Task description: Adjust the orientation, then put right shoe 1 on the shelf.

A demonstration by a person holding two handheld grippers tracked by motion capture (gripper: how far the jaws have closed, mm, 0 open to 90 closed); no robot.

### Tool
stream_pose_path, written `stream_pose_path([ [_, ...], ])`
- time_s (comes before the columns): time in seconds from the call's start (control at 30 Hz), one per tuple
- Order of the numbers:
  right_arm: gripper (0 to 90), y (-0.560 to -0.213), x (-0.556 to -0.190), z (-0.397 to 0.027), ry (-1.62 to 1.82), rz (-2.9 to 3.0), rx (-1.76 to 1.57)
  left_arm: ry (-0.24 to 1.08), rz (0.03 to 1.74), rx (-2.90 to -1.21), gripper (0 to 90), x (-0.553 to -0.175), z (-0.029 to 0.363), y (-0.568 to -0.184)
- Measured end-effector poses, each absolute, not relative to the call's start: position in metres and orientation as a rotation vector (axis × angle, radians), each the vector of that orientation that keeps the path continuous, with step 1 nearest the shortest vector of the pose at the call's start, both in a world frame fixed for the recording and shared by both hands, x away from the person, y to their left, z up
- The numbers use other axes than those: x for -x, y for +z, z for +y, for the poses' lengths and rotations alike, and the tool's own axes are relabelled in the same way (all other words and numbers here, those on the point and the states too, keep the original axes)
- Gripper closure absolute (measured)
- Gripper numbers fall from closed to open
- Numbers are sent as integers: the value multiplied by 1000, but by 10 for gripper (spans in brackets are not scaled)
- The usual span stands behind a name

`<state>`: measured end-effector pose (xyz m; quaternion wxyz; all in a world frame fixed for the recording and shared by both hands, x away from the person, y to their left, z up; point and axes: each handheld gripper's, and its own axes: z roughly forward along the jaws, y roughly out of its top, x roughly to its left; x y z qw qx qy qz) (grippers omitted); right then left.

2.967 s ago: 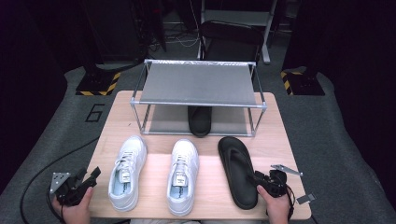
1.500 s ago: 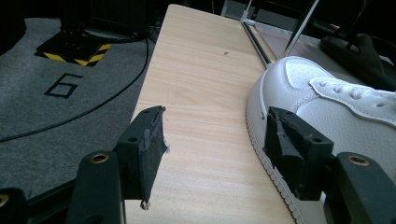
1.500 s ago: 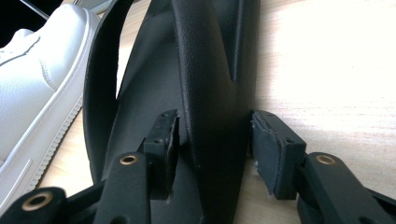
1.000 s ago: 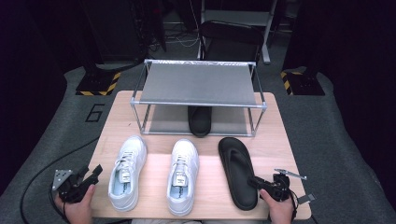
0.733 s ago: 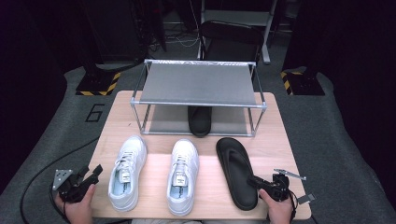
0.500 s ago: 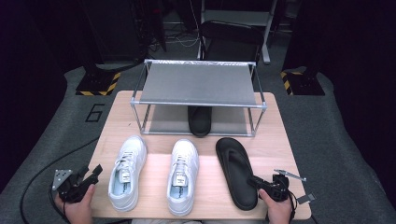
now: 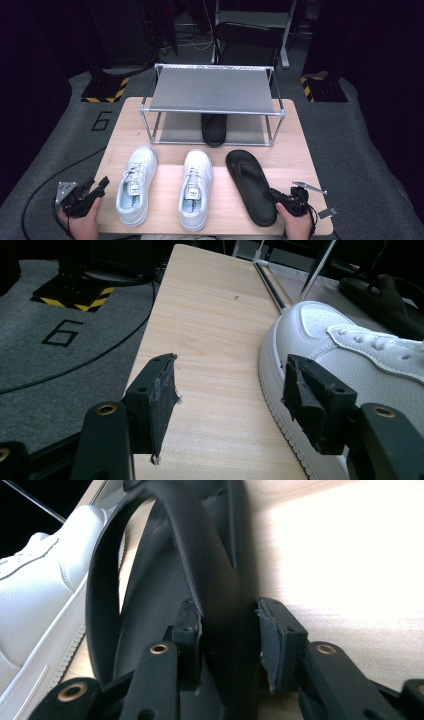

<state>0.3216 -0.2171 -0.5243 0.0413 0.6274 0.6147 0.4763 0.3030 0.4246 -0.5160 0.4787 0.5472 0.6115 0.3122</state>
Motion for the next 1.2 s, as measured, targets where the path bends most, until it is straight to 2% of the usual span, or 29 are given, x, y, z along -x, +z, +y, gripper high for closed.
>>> stream_pose_path([
  [1.2,645,-513,-326,-205,1462,1696,-1952,760,1506,-1334,379,-302,425,-517],
])
